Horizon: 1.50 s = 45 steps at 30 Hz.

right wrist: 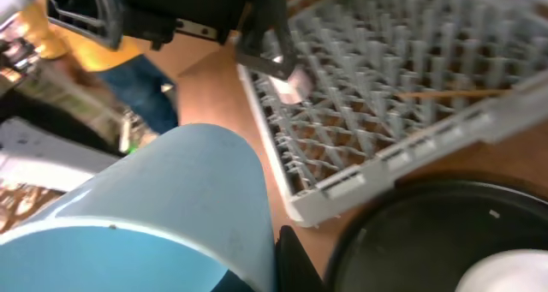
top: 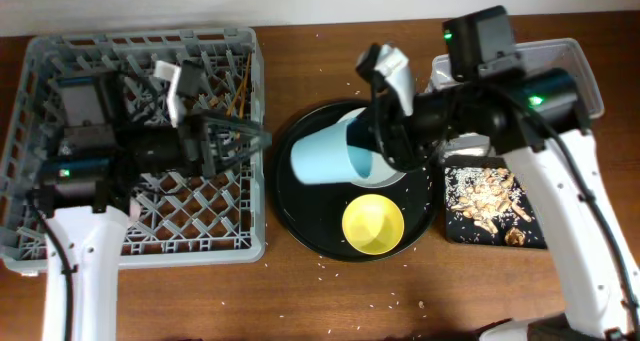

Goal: Sort waste into correct bins and load items into the dishwasher rack
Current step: 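Grasp the light-blue cup with the right gripper and pass it left, then place the light-blue cup into the dish rack with the left gripper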

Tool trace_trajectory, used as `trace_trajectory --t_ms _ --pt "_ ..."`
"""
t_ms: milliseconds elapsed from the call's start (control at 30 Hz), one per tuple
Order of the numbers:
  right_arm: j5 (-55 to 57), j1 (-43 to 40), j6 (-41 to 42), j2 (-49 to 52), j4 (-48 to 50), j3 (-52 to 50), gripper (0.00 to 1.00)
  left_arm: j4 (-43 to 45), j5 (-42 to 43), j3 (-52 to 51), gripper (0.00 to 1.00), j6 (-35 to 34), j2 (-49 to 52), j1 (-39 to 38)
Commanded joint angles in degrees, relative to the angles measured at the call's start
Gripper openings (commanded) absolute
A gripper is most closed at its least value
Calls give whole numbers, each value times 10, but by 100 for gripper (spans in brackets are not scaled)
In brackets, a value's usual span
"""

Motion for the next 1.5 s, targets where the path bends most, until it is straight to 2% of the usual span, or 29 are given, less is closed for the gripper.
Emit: trace_trajectory --t_ms 0,100,200,267,400,533,600,667,733,767,800,867,900,933,967,1000,1067,1100,1367,1400,1467 --pt "-57 34 -54 8 -3 -1 4 9 39 9 99 12 -1 -42" --pt "-57 49 -58 8 -2 -1 4 10 38 9 98 12 -1 -66" --pt "-57 46 -57 7 16 -1 4 10 79 9 89 12 -1 -80" --pt "-61 40 -56 7 41 -1 4 10 105 9 77 11 -2 -81" --pt "-55 38 -50 8 79 -1 4 8 105 9 75 5 -2 -81" --pt "-23 25 43 8 137 -1 4 8 105 9 72 5 -2 -81" --pt "-23 25 49 8 140 -1 4 8 105 9 70 5 -2 -81" --pt "-23 27 49 8 134 -1 4 9 105 9 65 5 -1 -81" --pt "-23 27 49 8 125 -1 4 13 103 9 54 5 -1 -81" --pt "-22 27 49 8 122 -1 8 13 98 9 52 5 -1 -81" --pt "-22 27 49 8 120 -1 18 13 89 9 50 5 -1 -81" --pt "-22 17 49 7 124 -1 55 10 29 9 46 5 -1 -81" --pt "-22 8 52 6 125 -1 64 3 -18 9 46 5 -2 -81" --pt "-22 -5 64 5 126 -1 68 -9 -71 9 46 5 -1 -81" --pt "-23 -24 83 3 127 -1 69 -31 -148 9 45 5 -1 -81" --pt "-24 -34 90 3 126 -1 69 -45 -188 9 46 5 -1 -81" --pt "-58 -47 96 4 121 -1 47 -43 -189 9 47 5 -1 -81" --pt "-61 -44 96 4 120 -1 40 -39 -189 9 47 5 -1 -81" --pt "-51 -38 96 4 121 -1 45 -40 -181 9 46 5 -1 -80" --pt "-29 -38 99 4 117 -1 46 -46 -203 9 45 5 -2 -80" --pt "30 -38 143 4 109 -1 52 -87 -347 9 43 -2 -2 -80"
